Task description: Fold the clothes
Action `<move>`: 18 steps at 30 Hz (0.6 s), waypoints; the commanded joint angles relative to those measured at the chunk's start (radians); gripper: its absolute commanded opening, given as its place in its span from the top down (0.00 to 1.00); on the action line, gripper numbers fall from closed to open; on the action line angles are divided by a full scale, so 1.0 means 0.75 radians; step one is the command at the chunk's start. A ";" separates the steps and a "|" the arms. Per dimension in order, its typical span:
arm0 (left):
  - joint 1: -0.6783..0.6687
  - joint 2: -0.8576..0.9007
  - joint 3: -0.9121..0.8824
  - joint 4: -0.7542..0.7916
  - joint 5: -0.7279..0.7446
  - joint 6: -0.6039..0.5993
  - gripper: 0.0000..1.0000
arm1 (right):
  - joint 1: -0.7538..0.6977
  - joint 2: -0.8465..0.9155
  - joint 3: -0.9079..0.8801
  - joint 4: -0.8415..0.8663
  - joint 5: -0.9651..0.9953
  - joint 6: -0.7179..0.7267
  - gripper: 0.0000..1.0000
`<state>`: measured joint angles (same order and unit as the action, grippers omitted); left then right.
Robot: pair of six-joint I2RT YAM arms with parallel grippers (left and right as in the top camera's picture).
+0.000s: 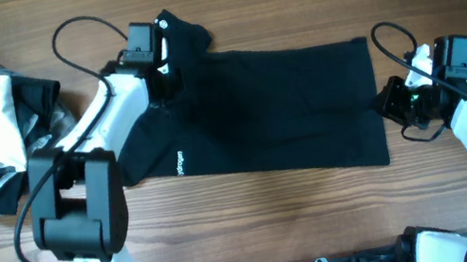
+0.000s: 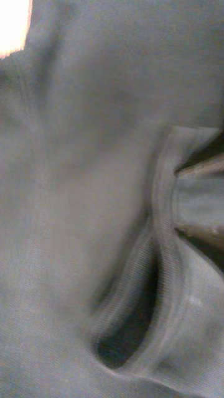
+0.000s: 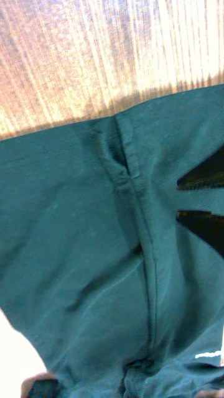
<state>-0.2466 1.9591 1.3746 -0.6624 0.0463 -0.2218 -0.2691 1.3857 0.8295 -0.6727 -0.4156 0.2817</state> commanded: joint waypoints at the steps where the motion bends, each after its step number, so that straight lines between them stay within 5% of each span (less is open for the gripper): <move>1: 0.056 -0.148 0.075 -0.232 -0.078 0.011 0.61 | 0.000 -0.005 0.021 -0.022 0.082 -0.021 0.71; 7: 0.186 -0.165 0.041 -0.487 -0.160 0.007 0.56 | -0.049 -0.005 0.021 -0.037 0.111 0.023 0.53; 18: 0.399 -0.133 -0.223 -0.237 -0.007 0.019 0.49 | -0.066 0.040 0.017 -0.124 0.143 0.012 0.44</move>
<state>0.0284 1.8381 1.2766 -0.8875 -0.0051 -0.2207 -0.3161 1.3926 0.8295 -0.7559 -0.3477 0.2897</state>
